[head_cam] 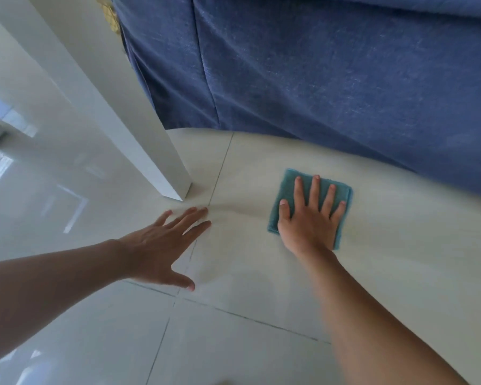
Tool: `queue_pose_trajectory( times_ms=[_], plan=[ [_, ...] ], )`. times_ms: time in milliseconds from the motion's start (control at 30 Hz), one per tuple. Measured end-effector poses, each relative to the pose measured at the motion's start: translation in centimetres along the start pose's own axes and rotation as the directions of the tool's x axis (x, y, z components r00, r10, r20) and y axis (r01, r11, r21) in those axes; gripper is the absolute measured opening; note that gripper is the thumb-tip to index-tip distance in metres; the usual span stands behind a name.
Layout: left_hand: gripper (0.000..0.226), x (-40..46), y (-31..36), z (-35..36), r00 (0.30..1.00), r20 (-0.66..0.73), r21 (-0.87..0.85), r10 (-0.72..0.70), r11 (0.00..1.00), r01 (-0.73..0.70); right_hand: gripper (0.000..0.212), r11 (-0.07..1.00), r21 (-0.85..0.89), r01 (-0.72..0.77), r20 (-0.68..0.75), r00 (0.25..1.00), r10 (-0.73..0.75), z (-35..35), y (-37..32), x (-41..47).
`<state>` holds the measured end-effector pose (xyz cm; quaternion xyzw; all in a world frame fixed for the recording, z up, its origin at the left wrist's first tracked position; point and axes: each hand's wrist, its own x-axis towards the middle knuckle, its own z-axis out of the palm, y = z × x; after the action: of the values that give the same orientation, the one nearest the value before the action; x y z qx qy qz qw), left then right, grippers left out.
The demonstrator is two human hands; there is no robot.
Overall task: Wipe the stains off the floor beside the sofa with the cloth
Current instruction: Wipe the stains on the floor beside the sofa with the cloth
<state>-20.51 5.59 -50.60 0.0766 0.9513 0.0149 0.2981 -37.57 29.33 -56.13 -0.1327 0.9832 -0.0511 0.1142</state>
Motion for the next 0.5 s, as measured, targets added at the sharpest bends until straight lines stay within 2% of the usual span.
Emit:
queue_pose_trajectory(
  times_ms=[100,200,400,500],
  plan=[
    [0.122,-1.2,-0.8,0.2,0.999,0.022,-0.020,-0.046,0.999,0.047,0.066,0.982,-0.020,0.190,0.037,0.981,-0.189,0.3,-4.8,-0.1],
    [0.114,-1.6,-1.1,-0.1,0.996,-0.015,-0.064,-0.088,0.994,0.087,0.064,0.935,0.007,0.355,0.086,0.931,-0.354,0.7,-8.6,-1.1],
    [0.074,-0.3,-1.1,-2.8,0.975,-0.175,-0.110,-0.134,0.987,0.116,0.061,0.887,0.126,0.443,0.112,0.882,-0.457,1.6,-8.8,-5.0],
    [0.062,1.9,-0.3,-4.3,0.953,-0.268,-0.198,-0.143,0.976,0.091,0.054,0.842,0.298,0.449,0.049,0.874,-0.483,0.6,-7.7,-5.5]
  ],
)
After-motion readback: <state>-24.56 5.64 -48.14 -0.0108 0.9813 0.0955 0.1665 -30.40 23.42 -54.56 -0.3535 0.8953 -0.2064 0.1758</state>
